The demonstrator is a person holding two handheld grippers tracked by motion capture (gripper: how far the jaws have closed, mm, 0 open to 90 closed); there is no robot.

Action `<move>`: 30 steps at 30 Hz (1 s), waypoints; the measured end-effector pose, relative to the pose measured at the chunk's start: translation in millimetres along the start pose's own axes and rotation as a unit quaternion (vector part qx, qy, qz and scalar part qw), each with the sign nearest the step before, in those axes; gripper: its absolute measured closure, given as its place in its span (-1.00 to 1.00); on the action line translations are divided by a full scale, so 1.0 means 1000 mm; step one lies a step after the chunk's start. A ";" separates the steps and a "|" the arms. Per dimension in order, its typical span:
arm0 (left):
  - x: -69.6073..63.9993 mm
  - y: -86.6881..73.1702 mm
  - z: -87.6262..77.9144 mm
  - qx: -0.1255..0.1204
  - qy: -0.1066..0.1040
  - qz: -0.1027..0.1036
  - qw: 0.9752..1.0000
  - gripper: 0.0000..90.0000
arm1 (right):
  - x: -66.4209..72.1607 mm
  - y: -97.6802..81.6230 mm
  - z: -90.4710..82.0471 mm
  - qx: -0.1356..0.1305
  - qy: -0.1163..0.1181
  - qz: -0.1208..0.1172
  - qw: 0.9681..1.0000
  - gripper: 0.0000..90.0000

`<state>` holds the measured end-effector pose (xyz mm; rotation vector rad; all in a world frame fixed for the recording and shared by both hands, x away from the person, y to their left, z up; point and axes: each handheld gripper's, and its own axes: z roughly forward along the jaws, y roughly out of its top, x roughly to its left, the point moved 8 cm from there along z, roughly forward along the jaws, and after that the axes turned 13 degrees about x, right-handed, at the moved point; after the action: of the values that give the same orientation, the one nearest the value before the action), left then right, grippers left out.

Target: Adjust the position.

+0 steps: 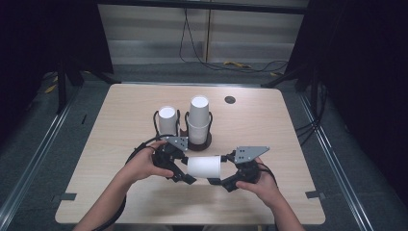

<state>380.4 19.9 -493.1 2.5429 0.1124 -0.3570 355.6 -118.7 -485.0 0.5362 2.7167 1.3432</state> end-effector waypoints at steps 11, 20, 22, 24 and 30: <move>-0.001 -0.003 -0.014 0.054 0.048 0.000 0.997 -0.45 | -0.004 -0.007 -0.002 0.015 -0.006 0.010 1.000 -0.53; -0.003 0.005 -0.010 0.078 0.059 0.014 0.995 -0.45 | -0.002 -0.009 0.003 0.032 -0.002 0.004 0.999 -0.53; -0.005 0.007 -0.009 0.084 0.059 0.018 0.995 -0.45 | -0.001 -0.009 0.004 0.035 -0.002 0.003 0.999 -0.53; -0.006 0.009 -0.007 0.083 0.052 0.020 0.995 -0.42 | -0.001 -0.008 0.005 0.036 -0.001 0.003 0.999 -0.53; -0.007 0.011 0.001 0.084 0.040 0.027 0.995 -0.36 | 0.002 -0.007 0.007 0.038 0.003 -0.001 0.999 -0.53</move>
<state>375.0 10.3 -486.3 2.7211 0.0448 -0.2531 353.6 -117.0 -494.4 0.5368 2.7814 1.2488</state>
